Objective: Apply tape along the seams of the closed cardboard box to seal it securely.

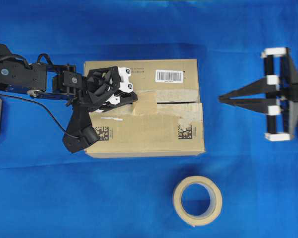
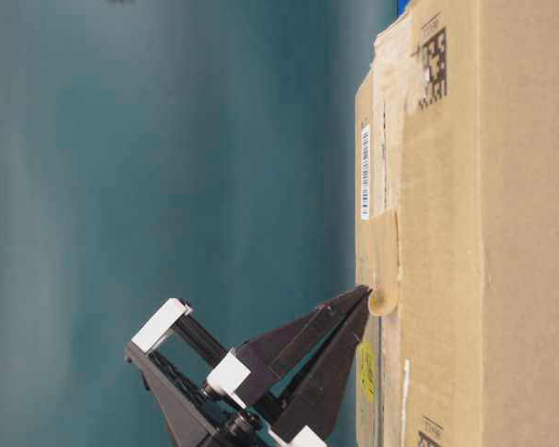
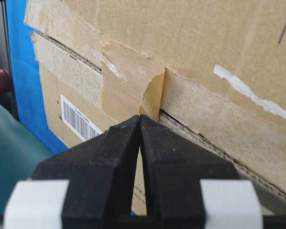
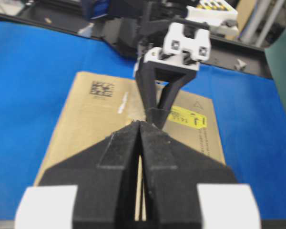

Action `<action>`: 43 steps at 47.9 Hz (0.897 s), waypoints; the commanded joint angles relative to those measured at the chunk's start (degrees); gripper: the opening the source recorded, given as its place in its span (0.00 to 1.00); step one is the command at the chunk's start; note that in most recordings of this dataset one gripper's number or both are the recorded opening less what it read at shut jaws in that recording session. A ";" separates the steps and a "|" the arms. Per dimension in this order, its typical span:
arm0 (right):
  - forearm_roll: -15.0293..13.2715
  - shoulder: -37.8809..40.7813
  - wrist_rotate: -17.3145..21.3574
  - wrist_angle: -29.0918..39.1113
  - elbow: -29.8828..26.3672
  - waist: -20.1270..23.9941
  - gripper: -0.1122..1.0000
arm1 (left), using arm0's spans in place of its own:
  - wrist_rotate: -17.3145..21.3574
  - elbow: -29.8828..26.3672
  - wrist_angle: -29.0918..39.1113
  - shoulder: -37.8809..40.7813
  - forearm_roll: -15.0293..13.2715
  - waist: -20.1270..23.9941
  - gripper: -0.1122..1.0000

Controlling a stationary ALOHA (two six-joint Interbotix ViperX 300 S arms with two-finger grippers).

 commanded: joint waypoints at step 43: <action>4.31 30.41 0.18 -3.69 -18.90 -3.08 0.59 | 1.93 -0.88 -0.18 -0.88 0.09 0.26 0.11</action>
